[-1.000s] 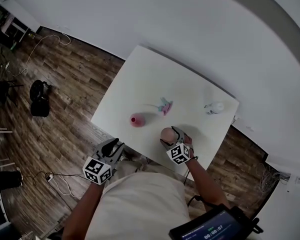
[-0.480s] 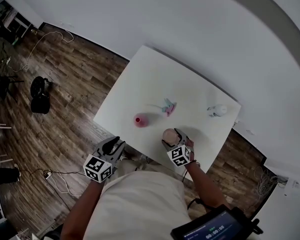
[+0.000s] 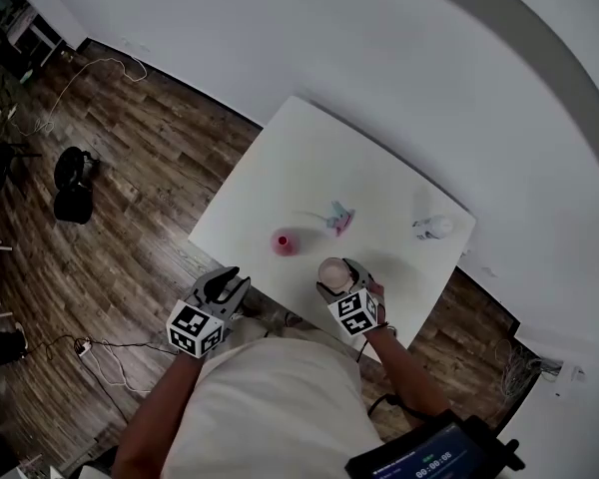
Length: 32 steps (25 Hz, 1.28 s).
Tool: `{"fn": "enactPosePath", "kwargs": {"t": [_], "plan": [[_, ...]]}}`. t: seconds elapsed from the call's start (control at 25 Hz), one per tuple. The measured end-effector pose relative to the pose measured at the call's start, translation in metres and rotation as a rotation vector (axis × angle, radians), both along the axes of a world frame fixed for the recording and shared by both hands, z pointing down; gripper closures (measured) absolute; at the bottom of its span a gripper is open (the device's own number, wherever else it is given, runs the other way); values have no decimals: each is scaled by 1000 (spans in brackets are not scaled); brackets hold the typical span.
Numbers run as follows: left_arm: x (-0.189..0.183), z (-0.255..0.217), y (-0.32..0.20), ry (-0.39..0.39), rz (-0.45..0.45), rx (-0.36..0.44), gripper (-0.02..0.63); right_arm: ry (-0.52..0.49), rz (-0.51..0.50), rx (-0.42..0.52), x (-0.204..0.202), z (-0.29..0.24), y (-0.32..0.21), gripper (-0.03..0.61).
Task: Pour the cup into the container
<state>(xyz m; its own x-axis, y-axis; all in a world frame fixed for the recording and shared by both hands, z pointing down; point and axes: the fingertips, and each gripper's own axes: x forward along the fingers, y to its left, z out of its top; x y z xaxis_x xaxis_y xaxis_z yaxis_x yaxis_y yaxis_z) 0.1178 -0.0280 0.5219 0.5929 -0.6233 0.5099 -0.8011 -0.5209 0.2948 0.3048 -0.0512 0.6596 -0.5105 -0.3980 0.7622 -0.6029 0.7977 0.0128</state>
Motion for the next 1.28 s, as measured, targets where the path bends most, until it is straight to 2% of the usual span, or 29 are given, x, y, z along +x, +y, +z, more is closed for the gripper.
{"fn": "enactPosePath", "kwargs": {"t": [0.28,0.6,0.96,1.2,1.28], "plan": [[-21,-1,-1,-8,24,21,503,24,-19,-60,-29,-37,-7,206],[-32,5,-1,-16,54,35,503,83,-89,-156,-66,-62,-12,206],[-49,16,-2,-42,71,40,503,173,-165,-256,-90,-53,-9,207],[-49,37,-10,-59,53,49,506,214,-183,-309,-89,-25,-13,207],[-53,30,-13,-65,50,51,532,225,-189,-333,-94,-29,-13,207]]}}
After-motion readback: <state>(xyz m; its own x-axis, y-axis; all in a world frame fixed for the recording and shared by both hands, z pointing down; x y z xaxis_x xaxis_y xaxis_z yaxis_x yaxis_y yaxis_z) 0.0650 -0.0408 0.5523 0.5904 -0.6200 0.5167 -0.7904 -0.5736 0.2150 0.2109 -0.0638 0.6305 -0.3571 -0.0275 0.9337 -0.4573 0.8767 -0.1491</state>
